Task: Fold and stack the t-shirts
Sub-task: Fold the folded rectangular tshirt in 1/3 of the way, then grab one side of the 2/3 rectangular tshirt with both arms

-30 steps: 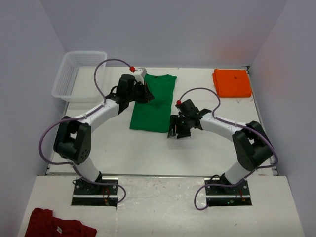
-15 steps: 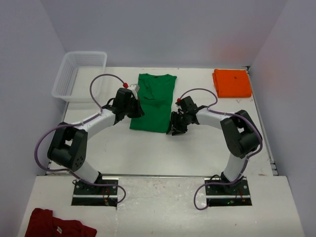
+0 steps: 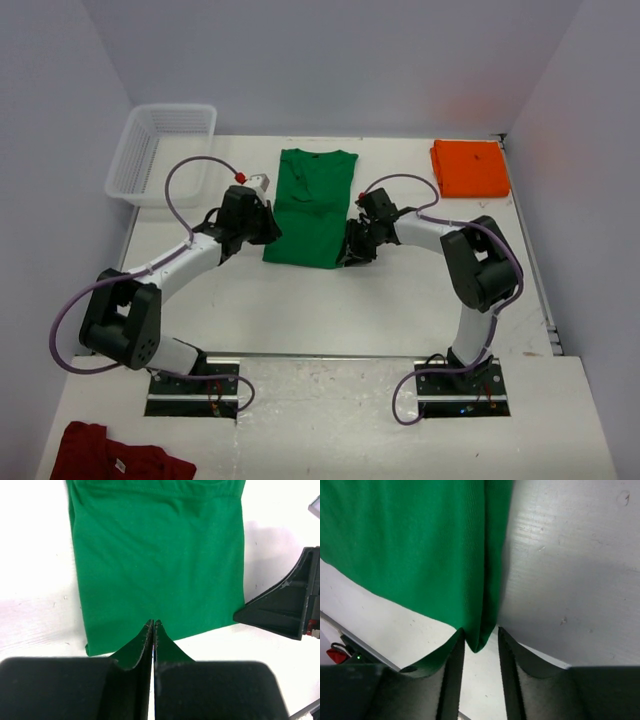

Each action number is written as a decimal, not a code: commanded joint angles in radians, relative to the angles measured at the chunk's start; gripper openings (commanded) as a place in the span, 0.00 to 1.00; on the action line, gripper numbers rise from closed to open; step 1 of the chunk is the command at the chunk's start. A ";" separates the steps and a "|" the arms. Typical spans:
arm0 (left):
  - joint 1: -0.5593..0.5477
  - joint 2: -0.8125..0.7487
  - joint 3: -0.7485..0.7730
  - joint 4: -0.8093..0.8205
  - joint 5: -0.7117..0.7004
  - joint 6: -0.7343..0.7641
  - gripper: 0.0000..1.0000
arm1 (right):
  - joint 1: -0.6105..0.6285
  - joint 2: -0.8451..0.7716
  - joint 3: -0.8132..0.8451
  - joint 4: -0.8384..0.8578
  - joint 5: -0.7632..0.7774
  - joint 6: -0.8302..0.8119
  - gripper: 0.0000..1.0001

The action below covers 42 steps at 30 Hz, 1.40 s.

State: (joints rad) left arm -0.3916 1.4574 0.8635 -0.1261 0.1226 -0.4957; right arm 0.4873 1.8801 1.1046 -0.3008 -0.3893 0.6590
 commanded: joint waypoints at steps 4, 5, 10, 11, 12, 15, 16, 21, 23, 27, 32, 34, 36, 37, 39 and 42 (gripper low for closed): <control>0.016 -0.068 -0.032 -0.020 -0.090 -0.015 0.00 | -0.006 0.027 0.028 0.006 0.024 0.008 0.30; 0.016 -0.077 -0.040 -0.021 -0.100 -0.023 0.00 | -0.007 0.027 0.026 0.008 0.023 0.008 0.28; 0.029 -0.081 -0.105 -0.034 -0.106 -0.058 0.06 | -0.007 0.022 0.017 0.011 0.024 0.004 0.00; 0.034 -0.081 -0.121 -0.027 -0.097 -0.067 0.09 | -0.006 0.022 0.015 0.011 0.029 0.004 0.00; 0.039 -0.080 -0.138 -0.018 -0.084 -0.073 0.12 | -0.006 0.021 0.014 0.011 0.030 0.004 0.00; 0.054 -0.077 -0.191 0.029 -0.020 -0.081 0.21 | -0.006 0.019 0.005 0.012 0.030 -0.001 0.00; 0.063 -0.075 -0.210 0.039 0.023 -0.081 0.23 | -0.006 0.017 0.000 0.012 0.033 -0.002 0.00; 0.108 -0.069 -0.236 0.078 0.103 -0.069 0.33 | -0.006 0.005 -0.009 0.017 0.041 -0.010 0.00; 0.125 -0.066 -0.238 0.086 0.133 -0.064 0.35 | -0.006 0.005 -0.009 0.015 0.040 -0.010 0.00; 0.154 -0.060 -0.238 0.098 0.141 -0.060 0.36 | -0.006 0.011 -0.015 0.028 0.033 -0.012 0.00; 0.171 -0.017 -0.228 0.108 0.155 -0.053 0.39 | -0.006 0.016 -0.017 0.029 0.030 -0.010 0.00; 0.174 -0.005 -0.222 0.108 0.158 -0.050 0.39 | -0.006 0.016 -0.014 0.023 0.032 -0.010 0.00; 0.177 0.014 -0.215 0.108 0.155 -0.050 0.40 | -0.006 0.011 -0.014 0.023 0.035 -0.012 0.00; 0.178 0.018 -0.213 0.108 0.153 -0.050 0.40 | -0.006 0.010 -0.014 0.023 0.035 -0.013 0.00; 0.180 0.032 -0.210 0.108 0.146 -0.049 0.40 | -0.007 0.014 -0.014 0.023 0.035 -0.016 0.00; 0.181 0.049 -0.205 0.154 0.147 -0.053 0.40 | -0.006 0.020 -0.012 0.025 0.032 -0.015 0.00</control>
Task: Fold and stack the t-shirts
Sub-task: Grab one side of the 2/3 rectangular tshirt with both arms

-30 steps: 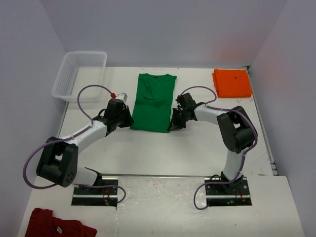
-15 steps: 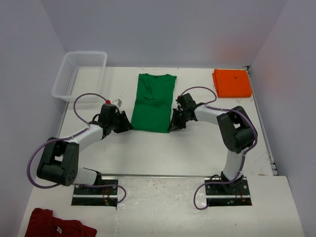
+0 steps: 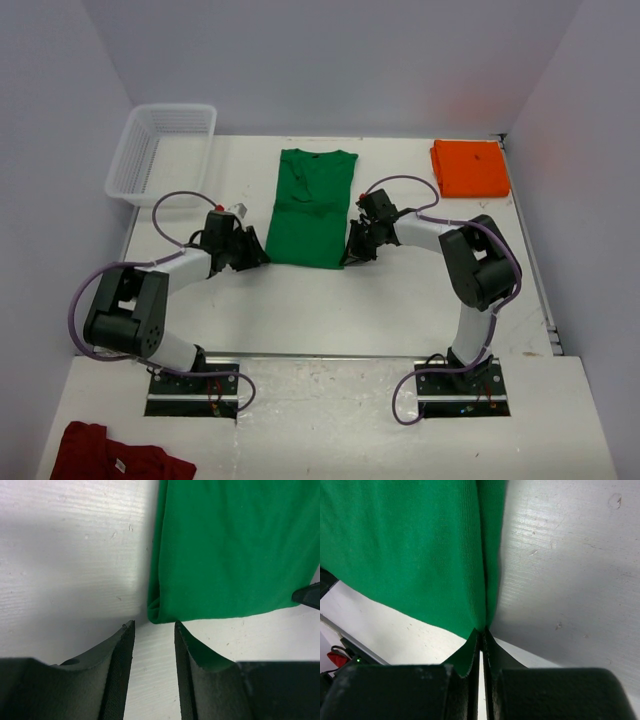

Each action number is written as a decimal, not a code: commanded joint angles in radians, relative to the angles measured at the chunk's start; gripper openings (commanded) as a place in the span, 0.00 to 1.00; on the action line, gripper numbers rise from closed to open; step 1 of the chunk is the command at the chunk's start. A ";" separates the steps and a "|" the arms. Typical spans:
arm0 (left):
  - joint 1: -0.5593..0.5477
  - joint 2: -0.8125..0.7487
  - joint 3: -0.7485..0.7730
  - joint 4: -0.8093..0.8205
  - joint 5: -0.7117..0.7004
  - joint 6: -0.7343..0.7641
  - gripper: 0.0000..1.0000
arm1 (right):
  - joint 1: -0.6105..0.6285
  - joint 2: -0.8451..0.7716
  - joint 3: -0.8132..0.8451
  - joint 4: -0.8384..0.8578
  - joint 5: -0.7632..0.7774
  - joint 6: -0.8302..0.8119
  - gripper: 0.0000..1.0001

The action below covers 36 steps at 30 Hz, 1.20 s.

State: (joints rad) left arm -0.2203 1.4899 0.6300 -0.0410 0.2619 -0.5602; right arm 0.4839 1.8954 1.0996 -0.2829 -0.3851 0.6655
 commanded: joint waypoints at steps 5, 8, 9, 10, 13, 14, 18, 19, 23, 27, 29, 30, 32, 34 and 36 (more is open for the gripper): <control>0.010 0.061 0.042 0.093 0.019 0.009 0.40 | -0.004 0.008 -0.006 0.005 0.026 -0.023 0.00; 0.010 0.090 0.048 0.104 0.016 0.008 0.40 | -0.004 0.008 -0.006 0.007 0.026 -0.023 0.00; 0.010 0.096 0.050 0.105 0.016 0.006 0.40 | -0.002 0.007 -0.006 0.005 0.026 -0.023 0.00; 0.010 0.108 0.050 0.112 0.014 0.006 0.39 | -0.002 0.007 -0.006 0.005 0.025 -0.023 0.00; 0.010 0.130 0.056 0.116 0.029 0.008 0.31 | -0.004 0.010 -0.006 0.005 0.026 -0.021 0.00; 0.010 0.132 0.051 0.116 0.030 0.008 0.21 | -0.005 0.007 -0.006 0.005 0.028 -0.021 0.00; 0.010 0.124 0.030 0.104 0.014 0.008 0.00 | -0.004 0.001 -0.010 0.004 0.037 -0.020 0.00; 0.010 0.107 0.022 0.104 0.014 0.003 0.00 | -0.004 -0.001 -0.009 0.002 0.038 -0.021 0.00; 0.010 0.015 -0.056 0.096 -0.016 -0.024 0.00 | -0.005 -0.009 -0.010 -0.010 0.055 -0.030 0.00; -0.022 -0.080 -0.116 0.070 -0.004 -0.055 0.00 | 0.004 -0.077 -0.041 -0.036 0.103 -0.044 0.00; -0.081 -0.132 -0.150 0.073 -0.010 -0.111 0.00 | 0.008 -0.107 -0.067 -0.042 0.114 -0.044 0.00; -0.109 -0.146 -0.159 0.078 -0.013 -0.136 0.00 | 0.010 -0.122 -0.078 -0.041 0.115 -0.043 0.00; -0.199 -0.183 -0.182 0.087 -0.035 -0.193 0.00 | 0.022 -0.168 -0.104 -0.044 0.126 -0.038 0.00; -0.252 -0.221 -0.199 0.092 -0.055 -0.253 0.00 | 0.042 -0.223 -0.156 -0.039 0.143 -0.035 0.00; -0.321 -0.256 -0.230 0.093 -0.075 -0.283 0.00 | 0.064 -0.263 -0.214 -0.041 0.155 -0.026 0.00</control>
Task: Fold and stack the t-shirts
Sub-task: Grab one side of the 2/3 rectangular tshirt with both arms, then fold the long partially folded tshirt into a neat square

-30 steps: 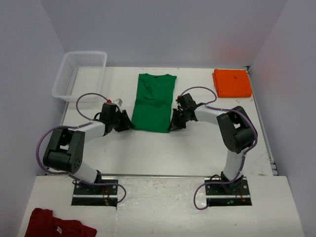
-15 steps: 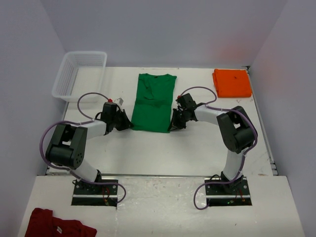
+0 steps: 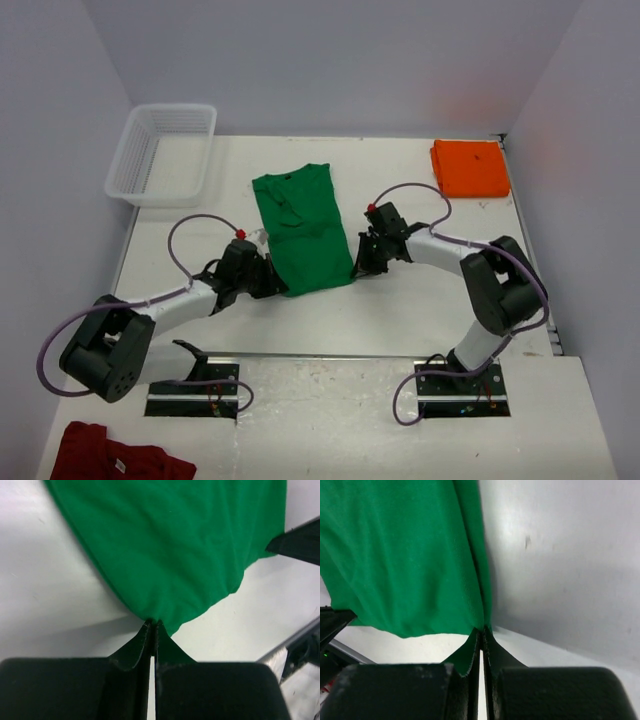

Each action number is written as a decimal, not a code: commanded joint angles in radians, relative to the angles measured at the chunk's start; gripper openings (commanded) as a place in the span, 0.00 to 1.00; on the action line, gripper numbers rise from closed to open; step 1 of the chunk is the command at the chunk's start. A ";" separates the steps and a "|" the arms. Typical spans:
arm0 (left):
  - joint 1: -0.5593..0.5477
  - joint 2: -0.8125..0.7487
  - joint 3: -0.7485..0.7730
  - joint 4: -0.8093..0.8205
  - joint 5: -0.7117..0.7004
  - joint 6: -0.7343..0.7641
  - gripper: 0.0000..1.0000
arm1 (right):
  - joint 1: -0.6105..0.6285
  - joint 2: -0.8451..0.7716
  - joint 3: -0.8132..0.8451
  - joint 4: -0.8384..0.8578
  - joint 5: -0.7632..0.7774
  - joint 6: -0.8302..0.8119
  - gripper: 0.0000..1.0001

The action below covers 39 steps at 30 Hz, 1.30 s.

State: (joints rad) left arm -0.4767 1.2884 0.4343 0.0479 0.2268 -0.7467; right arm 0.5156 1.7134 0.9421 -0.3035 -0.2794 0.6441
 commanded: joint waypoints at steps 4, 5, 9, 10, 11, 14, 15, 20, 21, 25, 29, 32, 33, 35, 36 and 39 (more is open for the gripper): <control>-0.154 -0.180 -0.103 0.000 -0.075 -0.181 0.00 | 0.109 -0.205 -0.155 -0.023 0.109 0.034 0.00; -0.187 -0.204 -0.126 -0.011 -0.086 -0.190 0.00 | 0.125 -0.259 -0.196 -0.022 0.121 0.051 0.00; -0.260 -0.320 -0.146 -0.124 -0.148 -0.224 0.00 | 0.152 -0.394 -0.270 -0.064 0.178 0.084 0.00; -0.264 -0.366 -0.152 -0.144 -0.152 -0.227 0.00 | 0.155 -0.420 -0.282 -0.072 0.186 0.091 0.00; -0.269 -0.391 -0.163 -0.178 -0.155 -0.230 0.00 | 0.159 -0.449 -0.298 -0.080 0.192 0.103 0.00; -0.272 -0.472 -0.177 -0.242 -0.164 -0.232 0.00 | 0.176 -0.543 -0.351 -0.117 0.221 0.124 0.00; -0.272 -0.488 -0.177 -0.253 -0.165 -0.229 0.00 | 0.182 -0.575 -0.361 -0.123 0.233 0.129 0.00; -0.278 -0.554 -0.134 -0.328 -0.168 -0.191 0.00 | 0.224 -0.629 -0.355 -0.166 0.276 0.137 0.00; -0.281 -0.561 -0.120 -0.335 -0.182 -0.169 0.00 | 0.239 -0.638 -0.332 -0.190 0.278 0.137 0.00; -0.280 -0.520 0.074 -0.420 -0.288 -0.091 0.00 | 0.244 -0.620 -0.214 -0.261 0.347 0.103 0.00; -0.275 -0.376 0.279 -0.444 -0.343 -0.013 0.00 | 0.213 -0.511 0.004 -0.315 0.373 0.022 0.00; -0.232 -0.275 0.401 -0.448 -0.366 0.041 0.00 | 0.167 -0.401 0.148 -0.341 0.372 -0.032 0.00; -0.206 -0.233 0.418 -0.444 -0.345 0.068 0.00 | 0.153 -0.376 0.180 -0.341 0.368 -0.046 0.00; -0.105 -0.198 0.460 -0.422 -0.263 0.107 0.00 | 0.115 -0.293 0.283 -0.362 0.330 -0.078 0.00; -0.079 -0.167 0.465 -0.398 -0.262 0.121 0.00 | 0.106 -0.269 0.314 -0.362 0.322 -0.089 0.00; 0.016 -0.045 0.523 -0.370 -0.247 0.162 0.00 | 0.060 -0.146 0.444 -0.390 0.287 -0.122 0.00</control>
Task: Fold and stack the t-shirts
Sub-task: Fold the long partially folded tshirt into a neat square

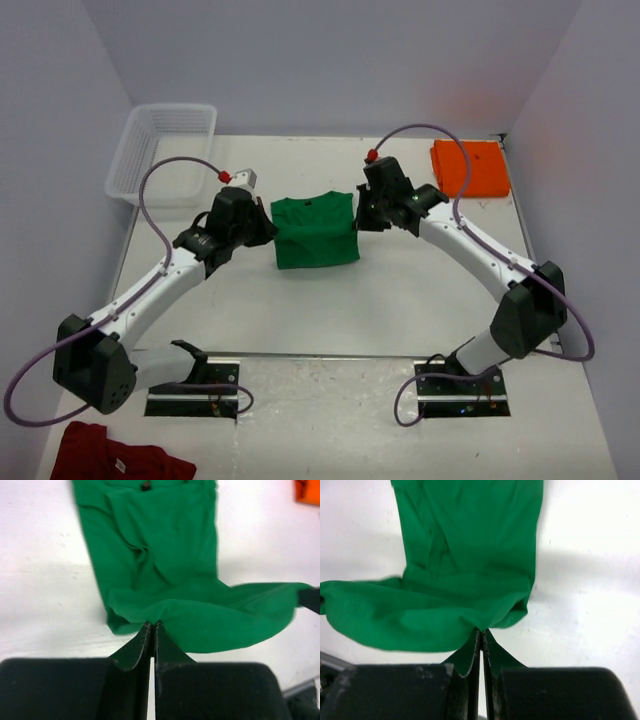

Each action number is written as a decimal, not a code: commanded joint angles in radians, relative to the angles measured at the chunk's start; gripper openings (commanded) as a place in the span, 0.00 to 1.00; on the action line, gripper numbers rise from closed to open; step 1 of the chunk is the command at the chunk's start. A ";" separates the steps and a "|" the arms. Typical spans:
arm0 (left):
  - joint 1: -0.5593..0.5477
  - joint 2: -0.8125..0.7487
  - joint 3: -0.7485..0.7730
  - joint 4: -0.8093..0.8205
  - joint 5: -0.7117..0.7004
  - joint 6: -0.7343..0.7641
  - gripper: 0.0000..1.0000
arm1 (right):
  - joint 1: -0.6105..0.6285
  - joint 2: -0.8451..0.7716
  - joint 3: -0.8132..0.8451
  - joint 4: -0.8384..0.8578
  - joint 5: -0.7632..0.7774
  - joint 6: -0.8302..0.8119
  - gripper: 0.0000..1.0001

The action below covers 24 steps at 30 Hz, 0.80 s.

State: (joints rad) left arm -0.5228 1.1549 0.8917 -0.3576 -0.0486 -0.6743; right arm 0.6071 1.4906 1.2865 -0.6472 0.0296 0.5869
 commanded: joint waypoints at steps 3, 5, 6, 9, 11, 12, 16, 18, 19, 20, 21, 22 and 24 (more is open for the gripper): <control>0.115 0.201 0.099 0.074 0.039 0.117 0.00 | -0.073 0.196 0.224 -0.078 -0.061 -0.093 0.00; 0.130 0.283 0.119 0.094 0.035 0.139 0.00 | -0.102 0.262 0.322 -0.101 -0.098 -0.114 0.00; 0.144 0.319 0.154 0.101 0.035 0.146 0.00 | -0.113 0.342 0.367 -0.120 -0.106 -0.121 0.00; 0.168 0.464 0.251 0.109 0.044 0.185 0.00 | -0.153 0.462 0.525 -0.163 -0.141 -0.137 0.00; 0.191 0.535 0.303 0.120 0.067 0.212 0.00 | -0.178 0.581 0.641 -0.181 -0.178 -0.154 0.00; 0.204 0.601 0.367 0.097 0.069 0.216 0.00 | -0.188 0.632 0.699 -0.196 -0.201 -0.160 0.00; 0.257 0.695 0.435 0.215 0.055 0.275 0.00 | -0.233 0.920 1.069 -0.301 -0.224 -0.226 0.00; 0.282 0.784 0.557 0.186 0.069 0.304 0.00 | -0.253 0.976 1.186 -0.301 -0.231 -0.231 0.16; 0.288 0.808 0.600 0.154 0.075 0.314 0.00 | -0.277 0.991 1.191 -0.267 -0.229 -0.223 0.24; 0.290 0.806 0.605 0.193 0.069 0.323 0.09 | -0.289 0.985 1.177 -0.229 -0.294 -0.225 0.39; 0.290 0.795 0.598 0.213 0.056 0.328 0.14 | -0.297 0.976 1.166 -0.204 -0.310 -0.237 0.67; 0.291 0.786 0.598 0.210 -0.015 0.320 0.15 | -0.300 0.950 1.156 -0.194 -0.291 -0.249 0.71; 0.290 0.726 0.566 0.236 -0.042 0.332 0.16 | -0.302 0.913 1.128 -0.209 -0.237 -0.283 0.72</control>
State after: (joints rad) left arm -0.2333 1.9656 1.4403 -0.1902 -0.0208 -0.3962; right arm 0.3168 2.5099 2.3901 -0.8753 -0.2031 0.3649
